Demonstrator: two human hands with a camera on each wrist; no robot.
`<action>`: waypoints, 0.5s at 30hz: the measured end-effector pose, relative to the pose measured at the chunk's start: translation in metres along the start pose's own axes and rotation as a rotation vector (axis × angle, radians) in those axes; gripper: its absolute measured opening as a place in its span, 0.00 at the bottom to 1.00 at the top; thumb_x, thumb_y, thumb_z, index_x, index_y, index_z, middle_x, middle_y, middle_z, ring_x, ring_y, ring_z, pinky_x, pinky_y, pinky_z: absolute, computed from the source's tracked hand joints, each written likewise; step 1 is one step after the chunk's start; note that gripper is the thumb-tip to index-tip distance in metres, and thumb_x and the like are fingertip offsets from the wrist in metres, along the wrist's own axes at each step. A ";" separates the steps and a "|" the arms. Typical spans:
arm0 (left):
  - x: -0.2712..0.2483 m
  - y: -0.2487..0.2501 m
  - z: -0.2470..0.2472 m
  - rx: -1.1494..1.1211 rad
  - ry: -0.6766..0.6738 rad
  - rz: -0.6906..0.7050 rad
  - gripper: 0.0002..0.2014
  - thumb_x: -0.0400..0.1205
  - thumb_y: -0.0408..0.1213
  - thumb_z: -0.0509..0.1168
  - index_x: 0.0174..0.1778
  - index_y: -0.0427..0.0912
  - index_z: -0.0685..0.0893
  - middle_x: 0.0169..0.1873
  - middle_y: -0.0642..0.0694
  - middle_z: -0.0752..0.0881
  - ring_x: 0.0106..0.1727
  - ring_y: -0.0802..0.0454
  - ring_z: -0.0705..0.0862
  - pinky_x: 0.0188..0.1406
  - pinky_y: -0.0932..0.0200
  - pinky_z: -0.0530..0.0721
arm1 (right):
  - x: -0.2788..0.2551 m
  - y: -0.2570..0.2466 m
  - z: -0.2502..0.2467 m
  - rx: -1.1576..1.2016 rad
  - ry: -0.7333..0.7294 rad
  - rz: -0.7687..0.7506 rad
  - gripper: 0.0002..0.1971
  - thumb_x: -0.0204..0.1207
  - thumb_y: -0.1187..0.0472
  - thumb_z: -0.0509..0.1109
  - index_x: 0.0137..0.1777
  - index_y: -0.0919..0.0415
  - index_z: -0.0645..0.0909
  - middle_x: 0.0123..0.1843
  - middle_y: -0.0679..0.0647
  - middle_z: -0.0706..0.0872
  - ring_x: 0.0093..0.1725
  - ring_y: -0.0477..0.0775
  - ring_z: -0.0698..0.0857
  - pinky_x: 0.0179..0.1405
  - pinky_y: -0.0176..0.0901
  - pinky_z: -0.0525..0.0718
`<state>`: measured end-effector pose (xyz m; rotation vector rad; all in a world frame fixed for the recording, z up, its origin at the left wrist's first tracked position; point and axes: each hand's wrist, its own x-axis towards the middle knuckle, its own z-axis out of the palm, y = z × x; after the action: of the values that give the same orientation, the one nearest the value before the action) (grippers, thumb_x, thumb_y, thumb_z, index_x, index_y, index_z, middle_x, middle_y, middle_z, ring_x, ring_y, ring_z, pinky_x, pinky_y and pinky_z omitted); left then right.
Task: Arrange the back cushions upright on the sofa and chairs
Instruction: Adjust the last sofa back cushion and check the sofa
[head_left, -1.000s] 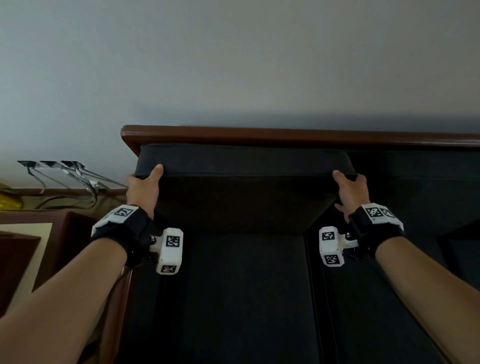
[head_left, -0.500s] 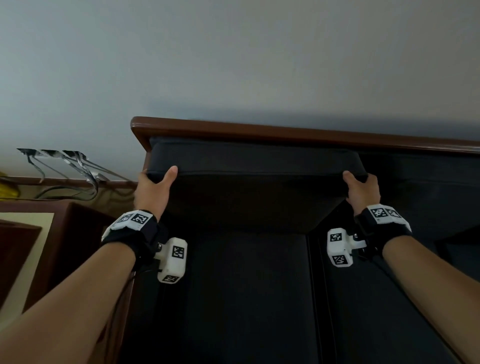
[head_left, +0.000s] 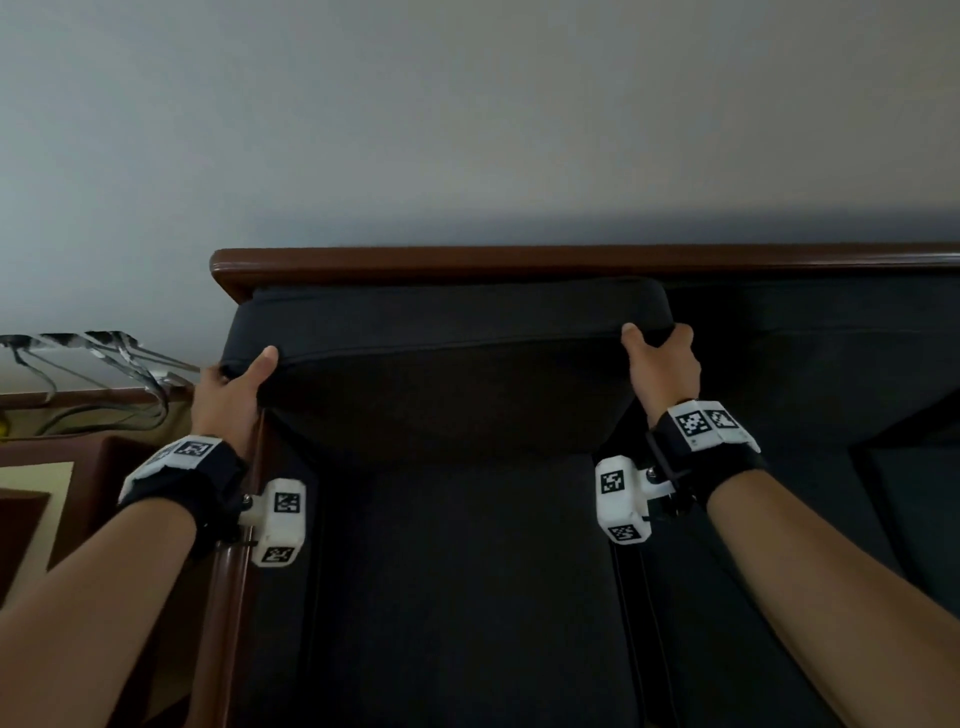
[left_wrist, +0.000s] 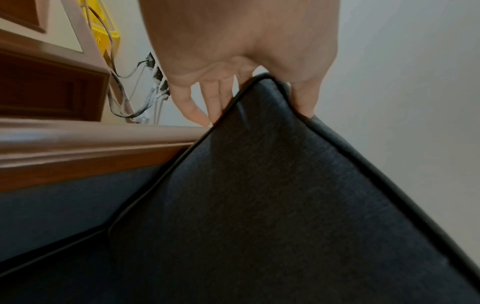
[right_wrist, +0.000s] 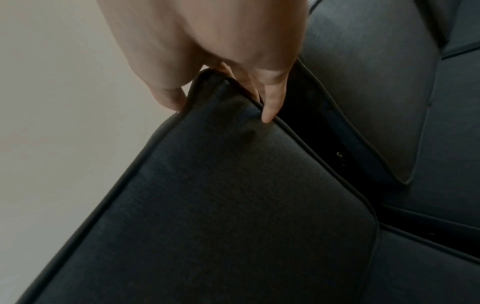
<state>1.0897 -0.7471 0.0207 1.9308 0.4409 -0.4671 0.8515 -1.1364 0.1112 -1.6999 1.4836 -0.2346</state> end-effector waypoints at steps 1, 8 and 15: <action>-0.012 0.005 0.000 -0.020 -0.004 -0.009 0.45 0.53 0.74 0.79 0.61 0.48 0.86 0.56 0.47 0.92 0.56 0.43 0.91 0.64 0.38 0.85 | 0.001 0.002 -0.002 -0.005 -0.004 -0.008 0.30 0.82 0.46 0.66 0.78 0.61 0.66 0.71 0.64 0.79 0.68 0.66 0.80 0.55 0.49 0.76; -0.053 0.036 0.049 0.030 0.021 0.028 0.51 0.58 0.78 0.69 0.73 0.51 0.73 0.68 0.44 0.81 0.66 0.40 0.82 0.69 0.37 0.81 | 0.030 0.028 -0.024 0.014 -0.027 0.056 0.34 0.81 0.41 0.65 0.82 0.55 0.64 0.74 0.64 0.78 0.72 0.69 0.77 0.65 0.54 0.75; -0.036 0.042 0.040 -0.012 -0.180 0.102 0.40 0.67 0.67 0.77 0.73 0.58 0.75 0.60 0.54 0.87 0.60 0.53 0.86 0.58 0.52 0.85 | 0.035 0.015 -0.012 0.002 0.028 0.094 0.34 0.83 0.43 0.63 0.84 0.58 0.62 0.77 0.65 0.75 0.73 0.69 0.76 0.69 0.56 0.74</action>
<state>1.0755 -0.8033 0.0567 1.8703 0.2273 -0.5647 0.8426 -1.1724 0.0956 -1.6259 1.5789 -0.2100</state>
